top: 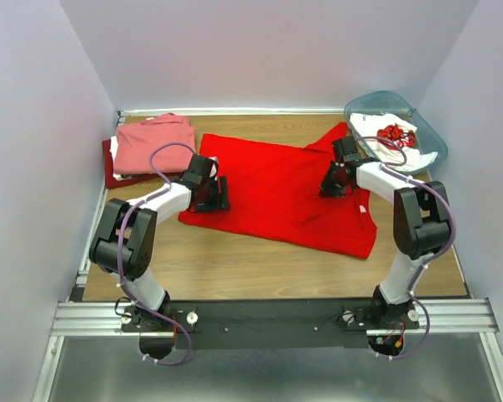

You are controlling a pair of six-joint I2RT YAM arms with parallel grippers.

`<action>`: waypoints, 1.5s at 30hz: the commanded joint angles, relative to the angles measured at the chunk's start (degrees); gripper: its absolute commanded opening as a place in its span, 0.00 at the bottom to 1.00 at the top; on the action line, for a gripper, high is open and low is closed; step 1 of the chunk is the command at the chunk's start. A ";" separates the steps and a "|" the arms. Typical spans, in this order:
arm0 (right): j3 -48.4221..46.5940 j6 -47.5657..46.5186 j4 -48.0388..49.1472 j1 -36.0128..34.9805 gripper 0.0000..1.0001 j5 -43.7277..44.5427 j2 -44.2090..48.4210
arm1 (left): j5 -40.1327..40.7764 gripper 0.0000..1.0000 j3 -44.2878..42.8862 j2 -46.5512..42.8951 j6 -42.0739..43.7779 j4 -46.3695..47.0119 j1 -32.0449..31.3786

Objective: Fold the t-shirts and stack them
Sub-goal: Fold the tshirt

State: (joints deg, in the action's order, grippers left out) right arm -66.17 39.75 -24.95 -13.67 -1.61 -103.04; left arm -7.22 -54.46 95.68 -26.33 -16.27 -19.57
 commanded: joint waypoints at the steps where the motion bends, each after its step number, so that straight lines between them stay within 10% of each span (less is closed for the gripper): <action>1: -3.70 -1.25 0.25 -1.18 0.01 -1.38 -2.86 | 1.16 0.73 1.81 0.74 0.57 -1.48 -0.29; 14: -7.65 -1.86 0.16 -2.59 0.08 -3.05 -6.29 | 1.51 0.73 2.16 0.56 0.57 -1.66 -0.20; 20: -8.09 -2.48 0.08 -2.68 0.55 -3.40 -4.01 | 2.21 0.73 0.32 0.47 0.75 -2.36 -0.20; 27: -4.94 -0.82 -0.71 -1.45 0.82 0.02 5.03 | 4.15 0.73 -5.38 0.38 2.33 -2.54 -0.38; 45: 12.99 -0.90 -0.19 3.13 0.83 -0.33 6.54 | 1.33 0.73 -3.65 10.32 0.93 9.77 -0.38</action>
State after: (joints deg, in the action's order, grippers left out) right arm -55.70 39.07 -24.08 -10.55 -3.22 -95.39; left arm -5.37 -62.11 104.42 -24.08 -7.94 -19.64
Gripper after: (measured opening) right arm 0.837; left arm 0.729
